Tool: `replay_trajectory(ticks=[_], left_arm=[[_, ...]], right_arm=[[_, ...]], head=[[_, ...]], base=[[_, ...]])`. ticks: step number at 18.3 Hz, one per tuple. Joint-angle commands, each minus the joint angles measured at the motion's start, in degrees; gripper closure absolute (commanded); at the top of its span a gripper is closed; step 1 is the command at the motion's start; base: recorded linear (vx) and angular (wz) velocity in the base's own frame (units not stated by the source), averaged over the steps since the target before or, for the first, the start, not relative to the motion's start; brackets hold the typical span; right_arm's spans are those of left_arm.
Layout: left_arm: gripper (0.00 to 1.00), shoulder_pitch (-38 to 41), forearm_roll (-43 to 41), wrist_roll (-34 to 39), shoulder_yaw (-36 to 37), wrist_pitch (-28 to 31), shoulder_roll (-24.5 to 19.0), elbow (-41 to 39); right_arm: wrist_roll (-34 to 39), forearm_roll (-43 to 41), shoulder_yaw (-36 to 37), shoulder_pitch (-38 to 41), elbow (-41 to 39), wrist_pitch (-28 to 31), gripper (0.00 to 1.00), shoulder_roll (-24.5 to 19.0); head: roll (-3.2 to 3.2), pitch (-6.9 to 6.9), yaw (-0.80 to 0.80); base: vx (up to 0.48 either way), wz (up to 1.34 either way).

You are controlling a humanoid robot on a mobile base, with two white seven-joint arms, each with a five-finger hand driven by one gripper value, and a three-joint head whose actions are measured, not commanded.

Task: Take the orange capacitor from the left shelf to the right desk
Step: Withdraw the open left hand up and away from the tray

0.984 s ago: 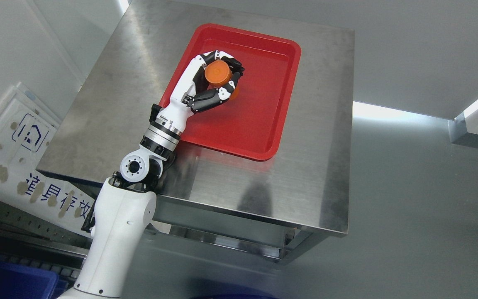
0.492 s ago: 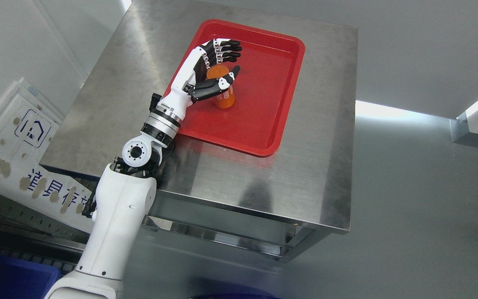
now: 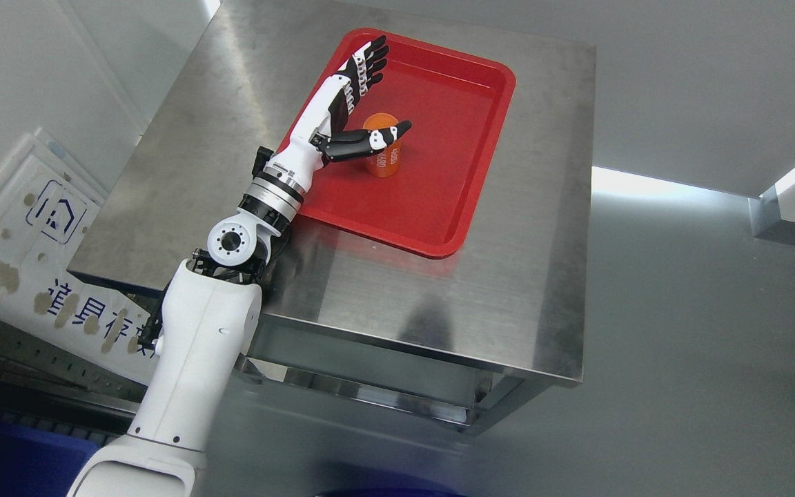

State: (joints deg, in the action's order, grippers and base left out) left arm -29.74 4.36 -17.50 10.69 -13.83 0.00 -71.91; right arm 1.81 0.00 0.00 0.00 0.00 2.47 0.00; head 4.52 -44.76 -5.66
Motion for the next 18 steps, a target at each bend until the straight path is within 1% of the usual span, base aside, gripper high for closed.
replay_trajectory(ticks=[1,3,5,7,9,12,14,18], left_arm=[[0.00,0.6,-0.2,0.0,-6.6,-0.8,-1.0,-9.2],[0.00,0.6,-0.1,1.6,-11.5,-0.9,-1.0,-12.1],[0.00,0.7,-0.1,8.2,-15.7,-0.4,-1.0,-13.6],[0.00,1.7,-0.1,16.1,-18.1,1.7,-1.0,-15.8],[0.00,2.2,-0.1,20.1,-19.8,2.4,-1.0,-17.6],[0.00,4.8,-0.1,20.4,-20.4,2.5,-1.0,-20.6],[0.00,9.7,-0.1,20.0,-19.3,2.2,-1.0,-22.1],[0.00,15.7,-0.1,20.0,-18.9,2.3,-1.0,-22.7]], right_arm=[[0.0,0.0,0.6,-0.1,-1.9,0.0,0.00,1.0],[0.0,0.0,0.6,-0.1,-1.9,0.0,0.00,1.0],[0.0,0.0,0.6,-0.1,-1.9,0.0,0.00,1.0],[0.0,0.0,0.6,-0.1,-1.9,0.0,0.00,1.0],[0.0,0.0,0.6,-0.1,-1.9,0.0,0.00,1.0],[0.0,0.0,0.6,0.0,-1.9,0.0,0.00,1.0],[0.0,0.0,0.6,-0.1,-1.9,0.0,0.00,1.0],[0.0,0.0,0.6,-0.1,-1.9,0.0,0.00,1.0]], head=[[0.00,0.00,0.00],[0.00,0.00,0.00],[0.00,0.00,0.00],[0.00,0.00,0.00],[0.00,0.00,0.00],[0.00,0.00,0.00],[0.00,0.00,0.00],[0.00,0.00,0.00]], base=[[0.000,0.00],[0.000,0.00],[0.000,0.00],[0.000,0.00],[0.000,0.00],[0.000,0.00],[0.000,0.00],[0.000,0.00]])
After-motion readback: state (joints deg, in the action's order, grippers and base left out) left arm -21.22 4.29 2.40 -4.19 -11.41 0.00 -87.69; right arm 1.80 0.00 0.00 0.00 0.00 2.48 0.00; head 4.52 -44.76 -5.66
